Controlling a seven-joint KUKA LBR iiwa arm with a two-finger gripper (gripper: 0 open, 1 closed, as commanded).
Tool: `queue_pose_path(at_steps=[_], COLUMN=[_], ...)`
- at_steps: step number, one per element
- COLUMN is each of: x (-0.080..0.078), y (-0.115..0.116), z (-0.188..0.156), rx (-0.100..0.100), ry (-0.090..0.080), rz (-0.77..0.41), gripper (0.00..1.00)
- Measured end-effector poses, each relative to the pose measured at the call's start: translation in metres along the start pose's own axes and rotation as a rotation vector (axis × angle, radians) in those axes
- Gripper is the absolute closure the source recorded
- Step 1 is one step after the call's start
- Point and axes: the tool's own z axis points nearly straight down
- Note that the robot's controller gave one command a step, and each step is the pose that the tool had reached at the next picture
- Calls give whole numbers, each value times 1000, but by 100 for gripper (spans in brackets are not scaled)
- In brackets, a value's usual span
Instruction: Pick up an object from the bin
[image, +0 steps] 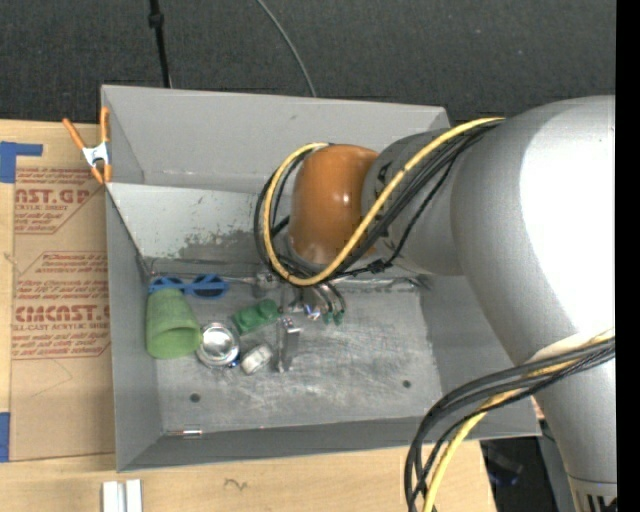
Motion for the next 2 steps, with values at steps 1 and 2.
queue_pose_path(at_steps=[1, 2], x=[-2, 45], y=[0, -17], z=[-5, -168], rx=[0, 1], ry=[-6, 1], rz=[0, -479], gripper=[100, 100])
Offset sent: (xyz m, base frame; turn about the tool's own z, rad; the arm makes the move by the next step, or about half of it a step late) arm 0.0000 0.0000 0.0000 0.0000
